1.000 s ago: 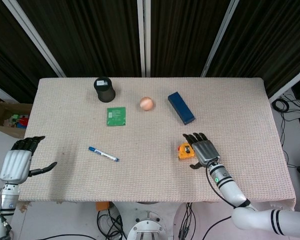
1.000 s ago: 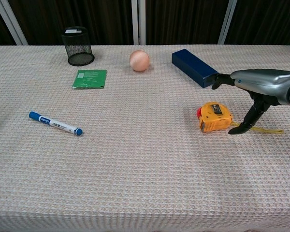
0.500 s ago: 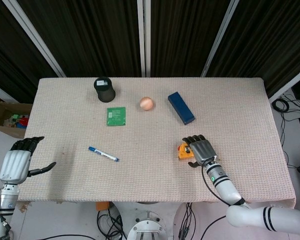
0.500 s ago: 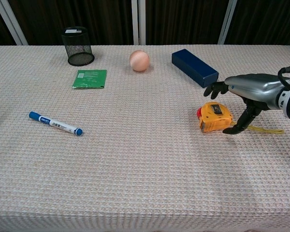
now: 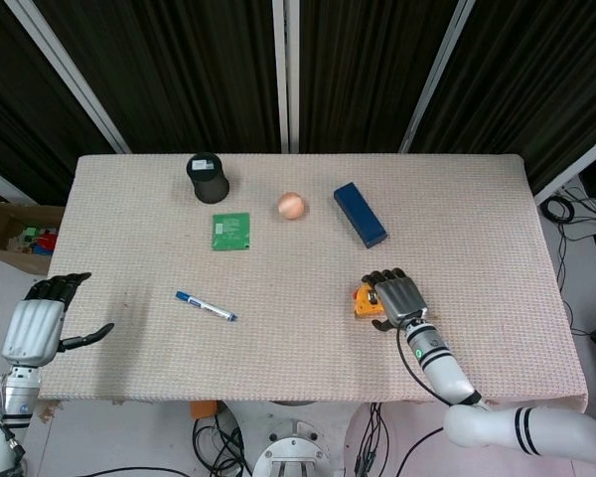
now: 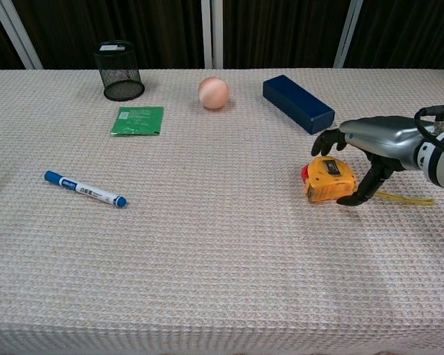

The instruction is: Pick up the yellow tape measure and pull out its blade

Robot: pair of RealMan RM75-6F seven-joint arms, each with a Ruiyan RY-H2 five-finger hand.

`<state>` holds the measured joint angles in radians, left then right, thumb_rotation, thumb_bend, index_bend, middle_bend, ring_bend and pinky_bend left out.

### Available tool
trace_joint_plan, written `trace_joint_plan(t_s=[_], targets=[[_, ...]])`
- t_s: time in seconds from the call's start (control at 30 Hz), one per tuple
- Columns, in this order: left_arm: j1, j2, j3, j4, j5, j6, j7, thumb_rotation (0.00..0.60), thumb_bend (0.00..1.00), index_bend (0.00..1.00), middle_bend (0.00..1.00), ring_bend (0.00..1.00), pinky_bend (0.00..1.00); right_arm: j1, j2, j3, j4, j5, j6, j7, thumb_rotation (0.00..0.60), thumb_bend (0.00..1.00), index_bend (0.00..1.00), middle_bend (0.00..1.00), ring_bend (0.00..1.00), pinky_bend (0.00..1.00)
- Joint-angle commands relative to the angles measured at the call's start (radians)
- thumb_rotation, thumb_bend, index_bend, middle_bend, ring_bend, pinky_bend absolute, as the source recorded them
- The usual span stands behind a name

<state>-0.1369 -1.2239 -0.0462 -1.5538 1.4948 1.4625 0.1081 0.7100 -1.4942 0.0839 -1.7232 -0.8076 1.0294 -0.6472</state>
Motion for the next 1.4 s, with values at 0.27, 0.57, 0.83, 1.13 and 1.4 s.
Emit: trace_joint_plan(t_s=[0.27, 0.57, 0.83, 1.13, 1.4], targets=[[0.007, 0.009, 0.002, -0.011, 0.0, 0.009, 0.004, 0.073, 0.02, 0.2, 0.24, 0.21, 0.25, 0.019, -0.012, -0.003, 0.006, 0.023, -0.002, -0.015, 0.6, 0.27, 0.27, 0.23, 0.2, 0.22], [0.007, 0.006, 0.002, -0.01, -0.002, 0.006, 0.003, 0.07, 0.03, 0.2, 0.24, 0.21, 0.25, 0.03, -0.013, -0.01, 0.007, 0.045, -0.002, -0.025, 0.6, 0.29, 0.32, 0.27, 0.23, 0.24], [0.0, 0.009, -0.003, -0.016, -0.002, -0.001, 0.009, 0.073, 0.02, 0.2, 0.24, 0.21, 0.26, -0.002, -0.012, -0.002, 0.016, -0.033, 0.044, 0.053, 0.6, 0.32, 0.51, 0.41, 0.37, 0.38], [-0.012, 0.005, -0.012, -0.025, 0.005, -0.001, 0.017, 0.073, 0.03, 0.2, 0.24, 0.21, 0.26, -0.057, 0.026, 0.067, -0.013, -0.173, 0.093, 0.278, 0.6, 0.33, 0.62, 0.5, 0.46, 0.47], [-0.041, -0.009, -0.041, -0.044, 0.01, -0.001, 0.053, 0.346, 0.03, 0.2, 0.24, 0.21, 0.26, -0.083, -0.071, 0.19, -0.003, -0.27, 0.128, 0.615, 0.6, 0.33, 0.63, 0.5, 0.46, 0.47]])
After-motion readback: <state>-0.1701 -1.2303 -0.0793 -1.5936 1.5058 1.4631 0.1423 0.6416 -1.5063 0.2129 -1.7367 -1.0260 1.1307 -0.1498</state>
